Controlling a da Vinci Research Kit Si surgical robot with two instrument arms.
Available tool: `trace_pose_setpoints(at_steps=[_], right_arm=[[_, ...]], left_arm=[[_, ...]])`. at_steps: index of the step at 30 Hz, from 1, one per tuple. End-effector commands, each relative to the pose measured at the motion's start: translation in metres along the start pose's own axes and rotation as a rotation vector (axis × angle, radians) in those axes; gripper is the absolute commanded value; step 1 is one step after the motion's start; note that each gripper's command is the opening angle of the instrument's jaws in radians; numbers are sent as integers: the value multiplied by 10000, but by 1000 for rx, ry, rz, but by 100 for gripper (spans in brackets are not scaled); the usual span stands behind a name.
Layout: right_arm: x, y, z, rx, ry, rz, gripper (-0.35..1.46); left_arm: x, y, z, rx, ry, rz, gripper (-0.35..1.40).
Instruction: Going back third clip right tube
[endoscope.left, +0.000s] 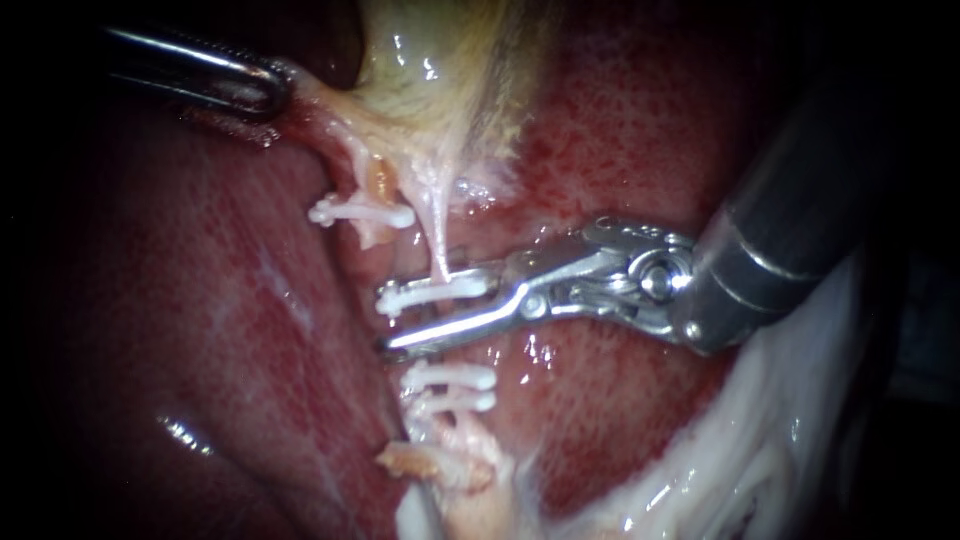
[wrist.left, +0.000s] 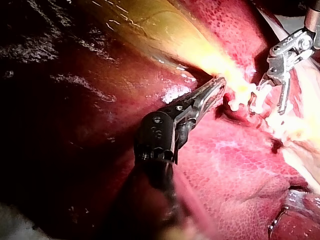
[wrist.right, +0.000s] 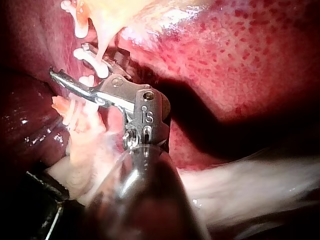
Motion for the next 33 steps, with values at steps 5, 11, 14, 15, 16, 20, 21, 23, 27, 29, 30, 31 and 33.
trace_pose_setpoints(at_steps=[5, 11, 14, 15, 16, 20, 21, 23, 27, 29, 30, 31, 33], right_arm=[[2, -2, -13, -48, 25, -34, 49], [0, 9, -21, -132, 13, -27, 50], [-1, 15, -24, -157, -48, -22, 50], [-1, 17, -25, -162, -72, -21, 50], [-1, 18, -26, -167, -86, -21, 50], [-1, 21, -27, -172, -93, -21, 50], [-1, 21, -28, -172, -93, -21, 50], [-2, 18, -30, -170, -95, -21, 50], [-10, -1, -47, -182, -104, -179, 50], [-16, -16, -61, -228, -100, -294, 50], [-19, -22, -67, -241, -103, -339, 50], [-23, -31, -76, -260, -107, -398, 50], [-27, -42, -88, -285, -123, -487, 50]], left_arm=[[0, 1, -1, 1, 0, -5, -35], [0, 1, -1, 1, 0, -5, -35], [0, 1, -1, 1, 0, -5, -35], [0, 1, -1, 1, 0, -5, -35], [-1, 1, -1, 1, 0, -5, -35], [-1, 1, -1, 1, 0, -5, -35], [-1, 1, -1, 1, 0, -11, -35], [-1, 2, -1, 1, 0, -11, -35], [-1, 3, -3, 0, 0, -11, -35], [-2, 3, -4, 0, 0, -10, -35], [-2, 3, -5, 0, 0, -10, -35], [-2, 3, -5, 0, 0, -10, -35], [-2, 3, -5, 0, 0, -10, -35]])
